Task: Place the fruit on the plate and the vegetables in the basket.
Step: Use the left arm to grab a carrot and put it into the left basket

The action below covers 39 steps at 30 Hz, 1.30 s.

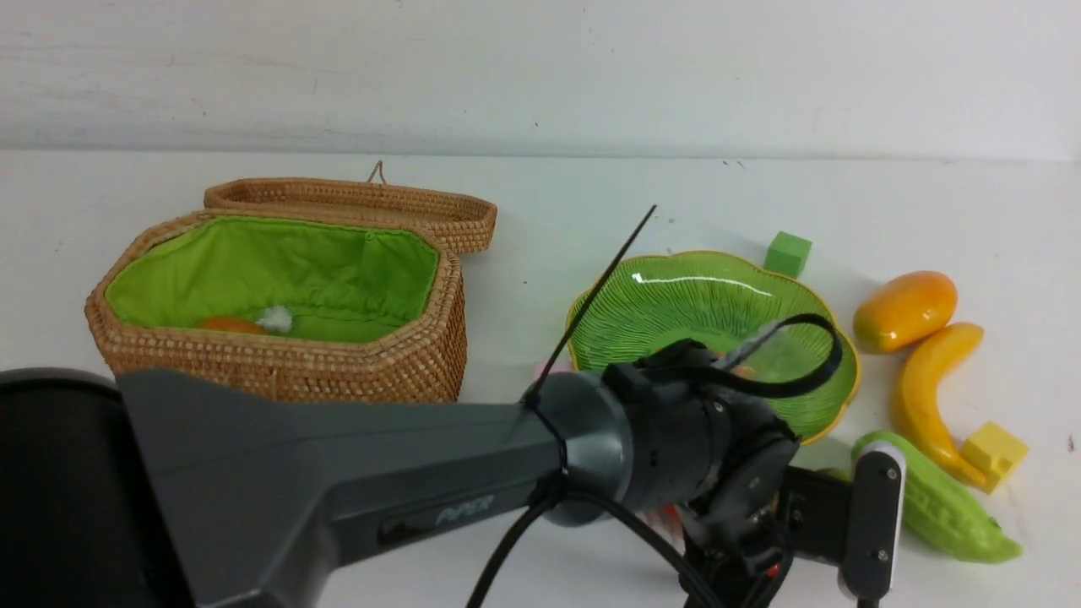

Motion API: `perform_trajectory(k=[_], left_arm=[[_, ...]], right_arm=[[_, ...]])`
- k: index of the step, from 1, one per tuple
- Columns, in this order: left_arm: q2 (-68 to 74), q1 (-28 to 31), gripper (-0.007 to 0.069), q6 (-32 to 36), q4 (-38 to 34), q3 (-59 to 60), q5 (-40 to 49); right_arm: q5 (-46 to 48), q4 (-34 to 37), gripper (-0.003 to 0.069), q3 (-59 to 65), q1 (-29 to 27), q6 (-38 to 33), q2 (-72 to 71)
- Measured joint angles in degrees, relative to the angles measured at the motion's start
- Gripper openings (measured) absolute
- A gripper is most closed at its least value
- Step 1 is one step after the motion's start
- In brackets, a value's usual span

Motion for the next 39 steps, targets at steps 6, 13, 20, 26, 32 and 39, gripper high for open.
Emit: perform_trajectory(k=[6,13,20,26,32,39], left_arm=[[-0.69,-0.06,0.0402,0.01,0.33,-0.03,2.05],[-3.43,-0.17,0.0401,0.13,2.36,-0.03,4.66],[-1.37,-0.17,0.0399,0.13,6.06,-0.07,3.17],[1.2,-0.04,0.0396,-0.19,6.1,-0.21,2.93],[1.26,-0.04,0.0321,-3.74,5.81,-0.45,6.97],[0.58,-0.04,0.0253,-5.42,4.87,-0.7,13.82]], right_arm=[[0.0,0.07,0.0149,0.0,0.0,0.0,0.0],[0.0,0.07,0.0149,0.0,0.0,-0.01,0.0],[0.0,0.01,0.0153,0.0,0.0,-0.01,0.0],[0.0,0.11,0.016,0.0,0.0,-0.01,0.0],[0.0,0.11,0.016,0.0,0.0,-0.01,0.0],[0.0,0.13,0.0163,0.0,0.0,-0.89,0.0]])
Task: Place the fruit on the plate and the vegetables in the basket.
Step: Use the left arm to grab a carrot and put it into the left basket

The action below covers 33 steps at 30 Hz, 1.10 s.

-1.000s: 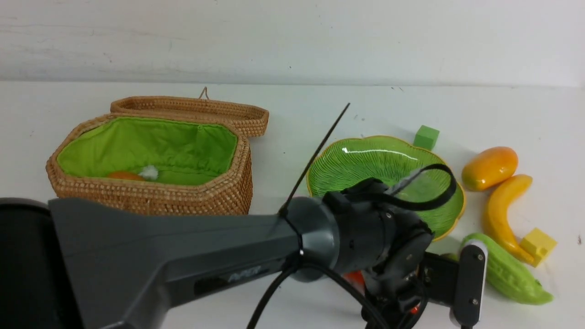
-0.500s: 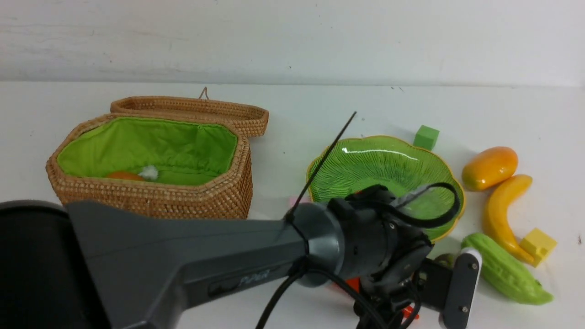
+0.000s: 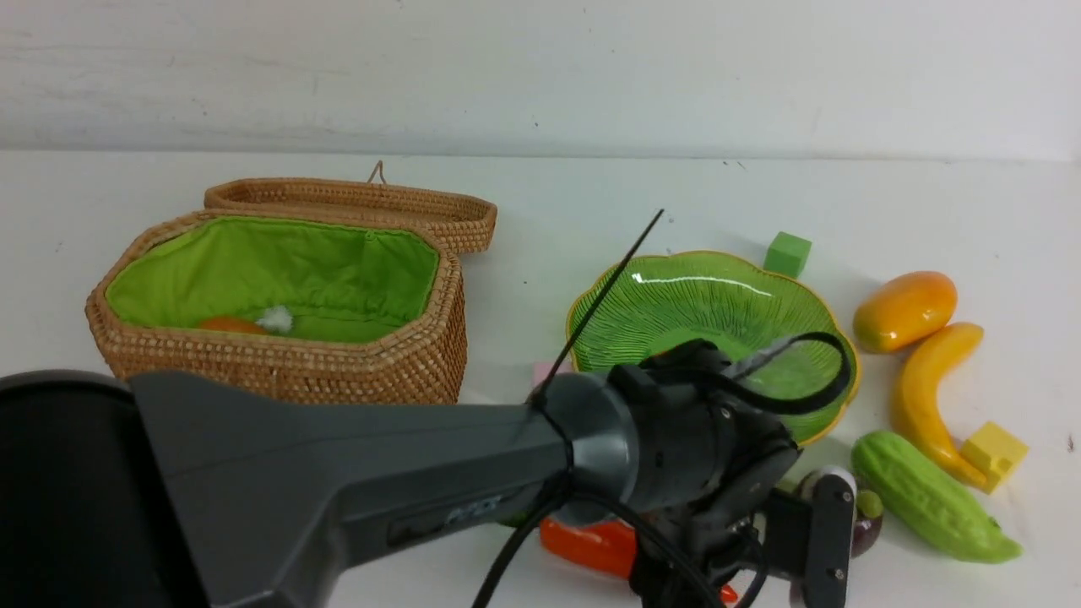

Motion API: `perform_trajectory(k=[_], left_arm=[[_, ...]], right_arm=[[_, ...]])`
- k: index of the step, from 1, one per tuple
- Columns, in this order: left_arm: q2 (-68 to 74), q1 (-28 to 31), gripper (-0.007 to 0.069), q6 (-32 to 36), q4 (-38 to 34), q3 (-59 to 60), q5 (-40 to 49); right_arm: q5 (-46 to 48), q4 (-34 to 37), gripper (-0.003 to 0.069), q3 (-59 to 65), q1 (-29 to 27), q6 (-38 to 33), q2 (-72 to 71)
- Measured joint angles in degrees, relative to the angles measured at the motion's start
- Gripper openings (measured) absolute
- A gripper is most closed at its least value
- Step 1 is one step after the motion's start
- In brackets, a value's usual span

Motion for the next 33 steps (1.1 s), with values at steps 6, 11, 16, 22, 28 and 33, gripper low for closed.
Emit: perform_trajectory(k=[6,11,16,22,28,33], left_arm=[[-5.23,0.0,0.0253,-7.36,-2.05,0.66,4.82],[-13.44,0.0,0.0253,-13.56,-3.21,0.66,6.37],[-21.85,0.52,0.0253,-21.96,-0.61,0.66,9.24],[-28.44,9.94,0.0253,-30.72,8.13,0.66,11.53],[-26.86,24.2,0.0253,-30.59,10.2,0.66,6.5],[-23.9,30.02,0.0253,-30.16,13.63,0.66,1.24]], right_arm=[[0.0,0.0,0.0149,0.0,0.0,-0.43,0.0],[0.0,0.0,0.011,0.0,0.0,-0.61,0.0],[-2.33,0.08,0.0062,0.0,0.0,-0.66,0.07],[-11.1,4.69,0.0029,0.0,0.0,-4.16,1.99],[-14.15,14.38,0.0027,0.0,0.0,-12.27,3.88],[-14.54,19.73,0.0028,0.0,0.0,-16.51,4.03]])
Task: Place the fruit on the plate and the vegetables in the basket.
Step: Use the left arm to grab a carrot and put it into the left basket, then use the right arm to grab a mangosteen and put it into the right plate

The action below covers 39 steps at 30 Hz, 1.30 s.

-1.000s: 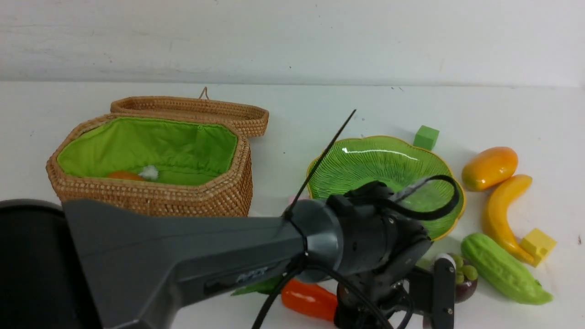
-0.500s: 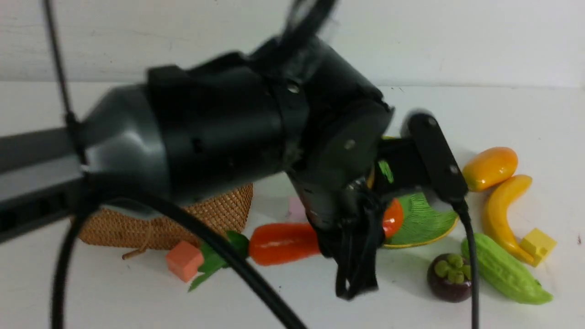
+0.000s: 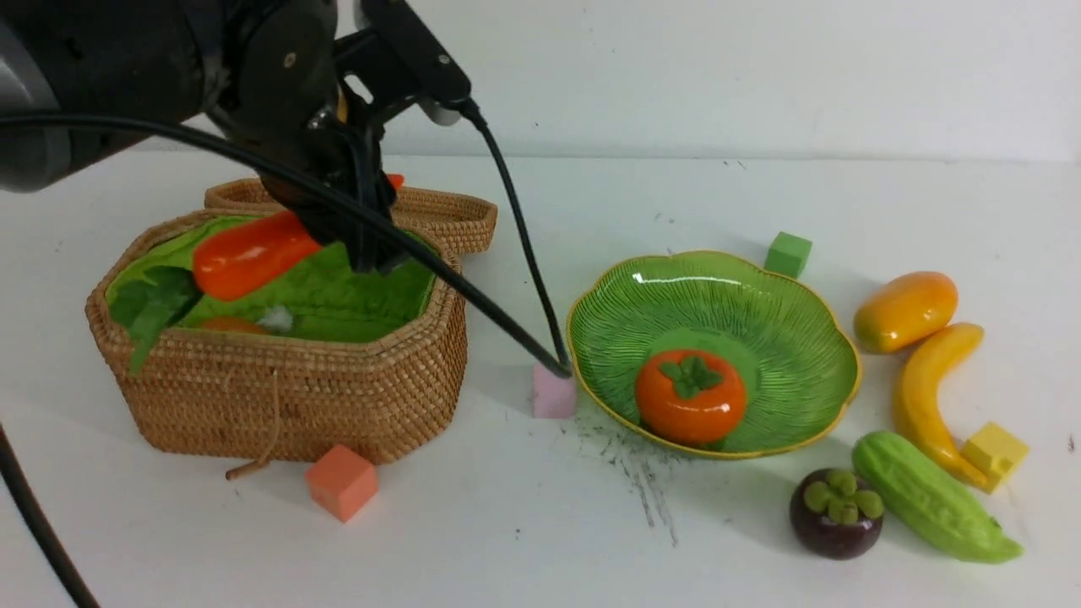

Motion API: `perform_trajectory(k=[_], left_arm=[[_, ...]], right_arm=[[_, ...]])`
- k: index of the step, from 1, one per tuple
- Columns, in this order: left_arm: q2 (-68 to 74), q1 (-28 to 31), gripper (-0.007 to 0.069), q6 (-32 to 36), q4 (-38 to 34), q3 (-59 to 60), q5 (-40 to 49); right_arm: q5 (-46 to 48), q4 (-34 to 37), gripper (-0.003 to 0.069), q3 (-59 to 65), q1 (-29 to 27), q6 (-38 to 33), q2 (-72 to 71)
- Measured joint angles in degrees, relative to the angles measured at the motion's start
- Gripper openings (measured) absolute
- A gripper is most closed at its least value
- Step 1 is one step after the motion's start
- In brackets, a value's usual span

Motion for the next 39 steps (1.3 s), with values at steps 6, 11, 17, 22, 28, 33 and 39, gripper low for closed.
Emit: perform_trajectory(k=[6,11,17,22,28,33,39], left_arm=[[2.8,0.88,0.0253,5.19,3.17,0.0,-3.44],[4.03,0.88,0.0329,6.68,4.09,0.0,-6.05],[4.09,0.88,0.0535,6.73,4.43,0.0,-5.35],[2.31,0.88,0.0571,2.76,1.43,0.07,-2.43],[-9.1,0.88,0.0223,-9.84,-11.82,0.12,1.22],[-21.29,0.88,-0.0013,-9.66,-24.63,2.49,7.86],[-37.39,0.88,-0.0013,-5.31,-37.58,21.46,5.94]], right_arm=[[0.66,0.81,0.0034,0.0,0.0,-0.43,0.0],[2.37,0.81,0.0036,0.0,0.0,-0.43,0.0],[3.72,0.81,0.0043,0.0,0.0,0.48,0.0],[4.25,0.81,0.0043,0.0,0.0,0.78,0.08],[6.1,-1.79,0.0043,0.0,0.0,3.47,3.99],[7.81,-10.54,0.0043,0.0,0.0,8.85,10.99],[8.96,-21.5,0.0044,0.0,0.0,17.12,19.89]])
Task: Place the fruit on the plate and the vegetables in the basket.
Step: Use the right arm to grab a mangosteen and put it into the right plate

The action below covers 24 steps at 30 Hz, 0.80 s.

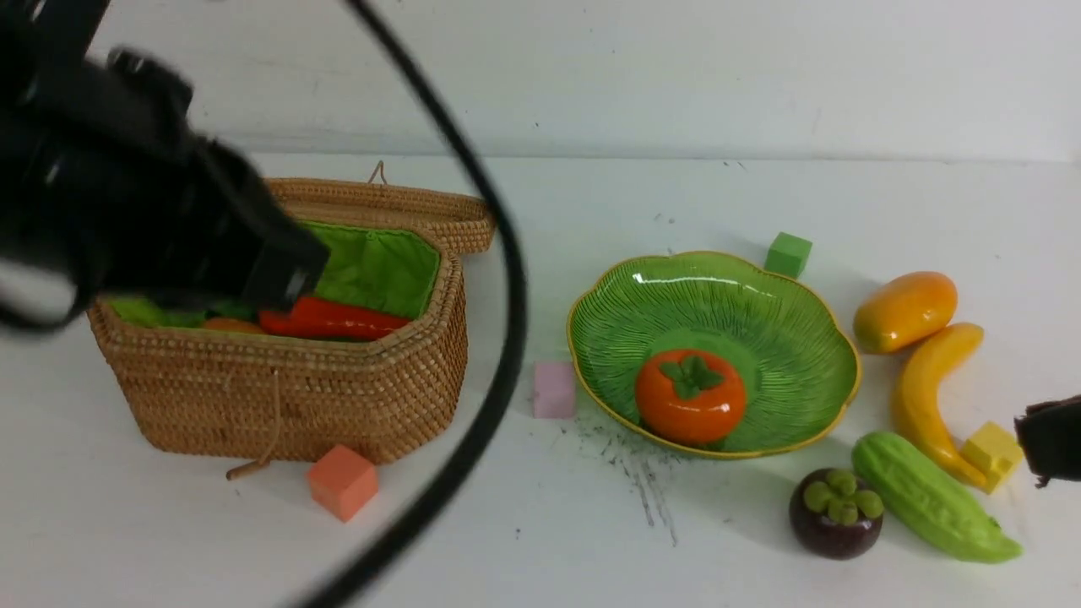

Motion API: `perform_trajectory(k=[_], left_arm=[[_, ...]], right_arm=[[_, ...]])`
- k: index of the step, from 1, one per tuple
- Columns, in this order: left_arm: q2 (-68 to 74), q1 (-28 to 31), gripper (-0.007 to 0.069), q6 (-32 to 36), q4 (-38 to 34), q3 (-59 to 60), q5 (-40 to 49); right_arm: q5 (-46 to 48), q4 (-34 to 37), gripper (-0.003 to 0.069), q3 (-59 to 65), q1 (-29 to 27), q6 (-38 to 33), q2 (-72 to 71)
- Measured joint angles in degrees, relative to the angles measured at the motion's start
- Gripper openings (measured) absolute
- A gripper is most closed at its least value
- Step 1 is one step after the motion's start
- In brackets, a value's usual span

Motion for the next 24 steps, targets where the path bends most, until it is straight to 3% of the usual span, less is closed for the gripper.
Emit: perform_trajectory(k=[6,9,15,24], left_arm=[[-17.0,0.0,-0.0013,3.45,-6.21,20.02,-10.11],[-23.34,0.0,-0.0013,5.99,-8.01,24.48,-14.31],[-27.41,0.0,-0.0013,7.7,-12.25,25.21,-22.38],[-27.15,0.0,-0.0013,7.96,-12.87,25.47,-23.15]], right_arm=[[-0.06,-2.16,0.0048,0.0,0.0,2.6,7.05],[-0.18,-2.16,0.0047,0.0,0.0,2.97,10.53],[-0.51,-2.5,0.0053,-1.89,2.66,4.6,16.69],[-4.07,-3.68,0.0056,-2.32,8.83,5.57,17.25]])
